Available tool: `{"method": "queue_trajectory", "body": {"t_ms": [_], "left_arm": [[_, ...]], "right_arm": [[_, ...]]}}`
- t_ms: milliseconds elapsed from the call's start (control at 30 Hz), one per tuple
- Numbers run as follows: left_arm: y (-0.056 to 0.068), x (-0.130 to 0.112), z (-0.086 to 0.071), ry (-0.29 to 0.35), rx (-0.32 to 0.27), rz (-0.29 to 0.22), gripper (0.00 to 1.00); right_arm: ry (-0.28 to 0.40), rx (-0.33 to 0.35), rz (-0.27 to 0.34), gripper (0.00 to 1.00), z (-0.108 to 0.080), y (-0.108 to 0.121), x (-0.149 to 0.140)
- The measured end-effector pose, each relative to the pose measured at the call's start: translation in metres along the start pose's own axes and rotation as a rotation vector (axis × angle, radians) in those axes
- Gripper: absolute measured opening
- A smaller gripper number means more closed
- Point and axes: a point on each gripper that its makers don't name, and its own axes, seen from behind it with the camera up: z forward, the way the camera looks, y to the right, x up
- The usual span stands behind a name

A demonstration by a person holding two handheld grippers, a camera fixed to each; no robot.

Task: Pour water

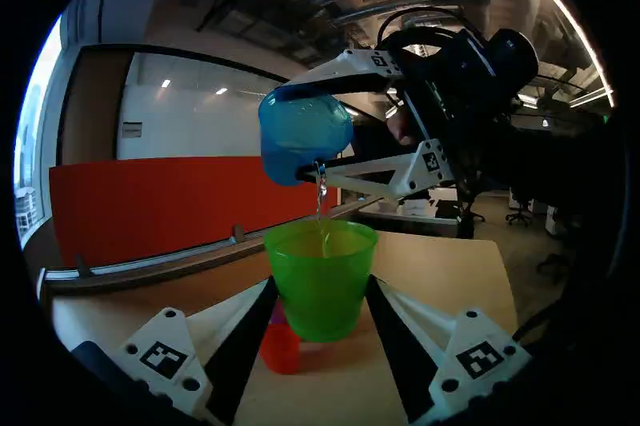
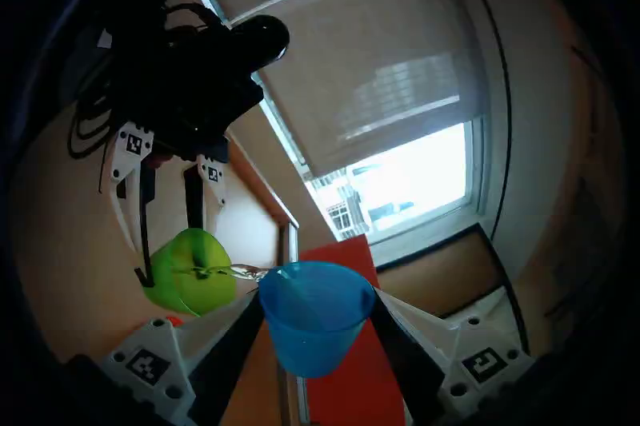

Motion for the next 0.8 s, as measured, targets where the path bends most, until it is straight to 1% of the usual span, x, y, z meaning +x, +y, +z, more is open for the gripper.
{"method": "queue_trajectory", "body": {"t_ms": [167,800], "left_arm": [[0.0009,-0.0015,0.0002,-0.002,0.002,0.007,0.79],[0.0029,-0.0011,-0.0016,0.005,-0.001,0.001,0.79]], "right_arm": [[-0.001,-0.002,-0.012,0.91,-0.0007,0.0002,0.0006],[-0.01,-0.015,-0.077,0.91,-0.0018,0.0037,0.0001]]}}
